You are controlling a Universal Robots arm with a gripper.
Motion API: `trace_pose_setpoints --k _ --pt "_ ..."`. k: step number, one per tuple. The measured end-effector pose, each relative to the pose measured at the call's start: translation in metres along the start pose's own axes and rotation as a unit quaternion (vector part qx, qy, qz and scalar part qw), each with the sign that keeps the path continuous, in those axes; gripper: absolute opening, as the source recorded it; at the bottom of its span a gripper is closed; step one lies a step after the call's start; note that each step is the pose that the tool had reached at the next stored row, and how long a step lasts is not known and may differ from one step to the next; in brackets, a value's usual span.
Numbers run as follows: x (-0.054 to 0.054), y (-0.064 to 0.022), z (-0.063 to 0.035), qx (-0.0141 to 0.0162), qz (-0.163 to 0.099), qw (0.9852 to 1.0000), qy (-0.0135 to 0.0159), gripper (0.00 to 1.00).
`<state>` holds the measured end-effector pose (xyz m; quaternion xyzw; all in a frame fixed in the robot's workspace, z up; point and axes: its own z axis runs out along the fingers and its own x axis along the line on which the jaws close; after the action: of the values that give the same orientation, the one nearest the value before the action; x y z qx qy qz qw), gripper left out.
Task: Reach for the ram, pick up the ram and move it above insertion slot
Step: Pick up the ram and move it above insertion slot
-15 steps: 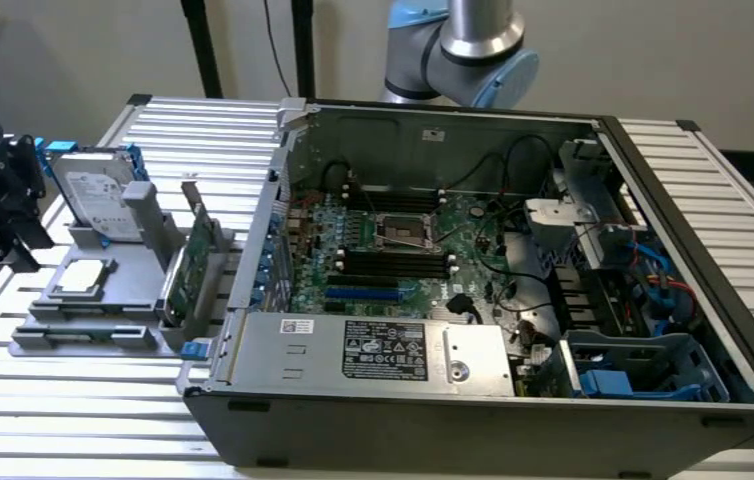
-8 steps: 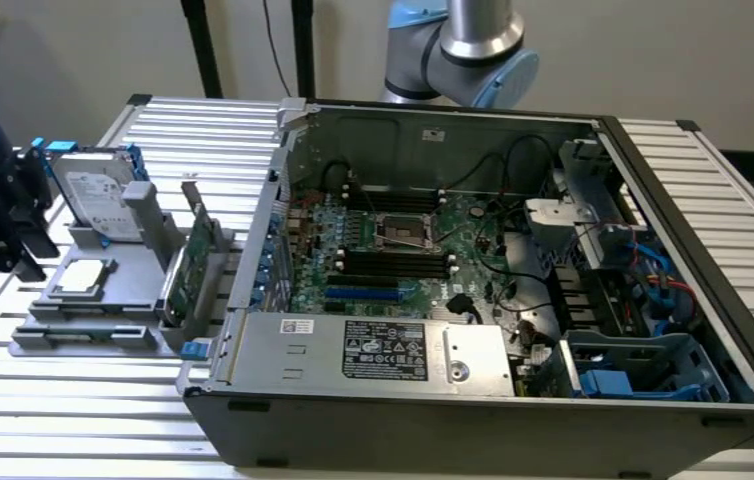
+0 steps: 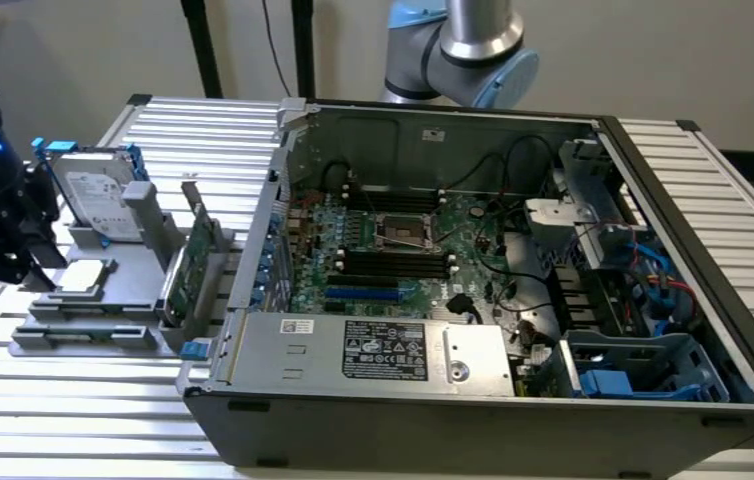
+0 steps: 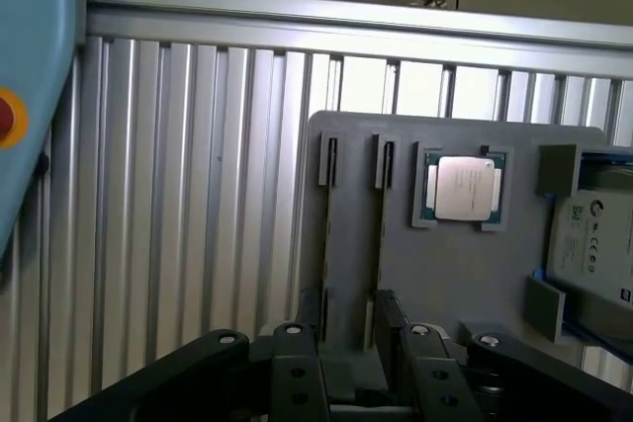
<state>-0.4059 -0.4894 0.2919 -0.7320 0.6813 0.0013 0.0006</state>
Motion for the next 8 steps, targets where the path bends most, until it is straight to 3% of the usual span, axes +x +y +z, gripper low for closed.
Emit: trace_pose_setpoints --k 8 --pt "0.001 -0.0012 0.0146 0.0 0.0 1.0 0.0 0.36"
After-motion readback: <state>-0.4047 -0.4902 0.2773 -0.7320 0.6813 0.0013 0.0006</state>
